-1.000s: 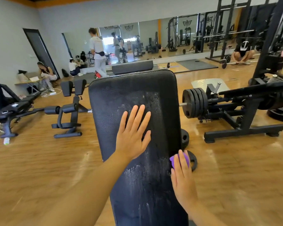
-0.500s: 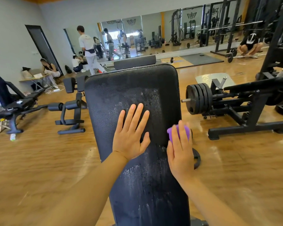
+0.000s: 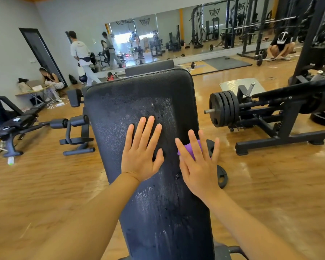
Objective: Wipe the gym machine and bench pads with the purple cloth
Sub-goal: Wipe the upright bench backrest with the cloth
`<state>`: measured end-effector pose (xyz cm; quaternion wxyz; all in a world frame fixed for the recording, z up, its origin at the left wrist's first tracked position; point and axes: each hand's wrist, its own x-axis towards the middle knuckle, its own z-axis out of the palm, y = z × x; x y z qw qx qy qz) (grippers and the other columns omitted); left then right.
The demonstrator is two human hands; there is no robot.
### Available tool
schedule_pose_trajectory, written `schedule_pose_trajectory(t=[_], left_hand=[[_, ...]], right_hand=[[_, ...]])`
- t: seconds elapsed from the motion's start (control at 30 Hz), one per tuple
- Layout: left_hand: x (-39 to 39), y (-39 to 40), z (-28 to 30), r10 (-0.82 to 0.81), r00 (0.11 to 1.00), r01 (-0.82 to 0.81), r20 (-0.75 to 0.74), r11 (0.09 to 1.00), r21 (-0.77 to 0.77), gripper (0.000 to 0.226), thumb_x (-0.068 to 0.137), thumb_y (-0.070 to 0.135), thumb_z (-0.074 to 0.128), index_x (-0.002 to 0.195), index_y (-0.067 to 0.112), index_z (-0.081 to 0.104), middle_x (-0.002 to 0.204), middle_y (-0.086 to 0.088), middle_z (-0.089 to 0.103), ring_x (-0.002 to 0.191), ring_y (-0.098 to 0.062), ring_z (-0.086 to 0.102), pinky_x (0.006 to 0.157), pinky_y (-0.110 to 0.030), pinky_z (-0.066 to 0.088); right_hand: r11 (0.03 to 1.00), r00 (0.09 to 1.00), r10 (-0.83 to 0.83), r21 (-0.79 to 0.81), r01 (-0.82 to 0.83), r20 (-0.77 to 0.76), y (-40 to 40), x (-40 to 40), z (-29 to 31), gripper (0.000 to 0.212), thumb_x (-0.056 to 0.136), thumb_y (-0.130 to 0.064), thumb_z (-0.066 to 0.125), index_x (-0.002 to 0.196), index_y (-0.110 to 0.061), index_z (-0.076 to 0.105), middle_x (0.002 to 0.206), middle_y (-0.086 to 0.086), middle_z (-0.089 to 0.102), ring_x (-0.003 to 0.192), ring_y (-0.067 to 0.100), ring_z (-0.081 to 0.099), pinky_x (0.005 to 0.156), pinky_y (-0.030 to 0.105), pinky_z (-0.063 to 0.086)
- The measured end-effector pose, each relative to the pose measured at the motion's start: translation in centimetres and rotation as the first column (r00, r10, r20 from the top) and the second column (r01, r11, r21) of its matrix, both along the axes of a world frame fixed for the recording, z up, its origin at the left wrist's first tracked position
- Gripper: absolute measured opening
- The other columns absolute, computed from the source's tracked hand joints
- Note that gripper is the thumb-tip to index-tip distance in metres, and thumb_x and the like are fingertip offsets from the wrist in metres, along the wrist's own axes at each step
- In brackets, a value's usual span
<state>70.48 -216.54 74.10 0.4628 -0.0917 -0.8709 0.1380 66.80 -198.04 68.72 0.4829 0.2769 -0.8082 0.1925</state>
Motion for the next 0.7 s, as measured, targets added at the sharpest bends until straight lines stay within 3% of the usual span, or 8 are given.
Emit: schedule_pose_trajectory(t=[0.13,0.27,0.37,0.5,0.7], left_hand=[[-0.1,0.0,0.0,-0.017,1.0,0.017,-0.012,1.0,0.001,0.063,0.094,0.035,0.039,0.152,0.011,0.031,0.16,-0.014,0.025,0.15,-0.034,0.02,0.125,-0.05,0.007],[-0.2,-0.1,-0.1,-0.039,0.999,0.039,-0.032,0.999,-0.003,0.062,0.095,0.034,0.039,0.151,0.01,0.033,0.159,-0.014,0.026,0.149,-0.035,0.022,0.124,-0.05,0.01],[-0.2,-0.2,-0.2,-0.05,0.998,0.05,-0.041,0.999,-0.003,0.062,0.094,0.033,0.04,0.151,0.01,0.034,0.159,-0.014,0.025,0.149,-0.035,0.022,0.124,-0.051,0.011],[-0.3,-0.2,-0.4,-0.049,0.998,0.049,-0.043,0.999,-0.003,0.062,0.093,0.033,0.041,0.15,0.01,0.034,0.158,-0.015,0.028,0.15,-0.034,0.021,0.124,-0.05,0.01],[-0.2,0.0,-0.4,-0.029,0.999,0.029,-0.034,1.0,-0.009,0.059,0.097,0.03,0.038,0.151,0.009,0.031,0.159,-0.015,0.026,0.15,-0.035,0.02,0.124,-0.051,0.011]], right_hand=[[0.999,0.994,-0.041,-0.029,0.038,-0.103,0.8,-0.3,0.5,0.04,0.099,-0.032,0.05,0.138,-0.028,0.058,0.159,0.003,0.022,0.146,0.029,0.024,0.113,0.058,0.013],[0.979,0.965,0.202,-0.006,-0.206,-0.169,0.5,-1.6,1.4,0.04,0.094,-0.008,0.059,0.134,-0.012,0.06,0.151,0.008,0.045,0.142,0.027,0.037,0.116,0.051,0.028],[0.966,0.956,0.25,-0.029,-0.257,-0.157,0.1,-1.9,0.3,0.042,0.095,-0.01,0.059,0.137,-0.011,0.055,0.145,0.008,0.049,0.139,0.029,0.04,0.113,0.054,0.034],[0.965,0.961,0.229,-0.094,-0.245,-0.153,-0.2,-1.5,-0.4,0.046,0.094,-0.023,0.06,0.138,-0.014,0.051,0.144,0.007,0.049,0.139,0.031,0.04,0.115,0.052,0.033],[0.971,0.969,0.202,-0.102,-0.218,-0.143,-0.4,-1.4,-1.1,0.044,0.101,-0.013,0.051,0.144,-0.009,0.042,0.147,0.011,0.046,0.144,0.033,0.032,0.117,0.051,0.028]])
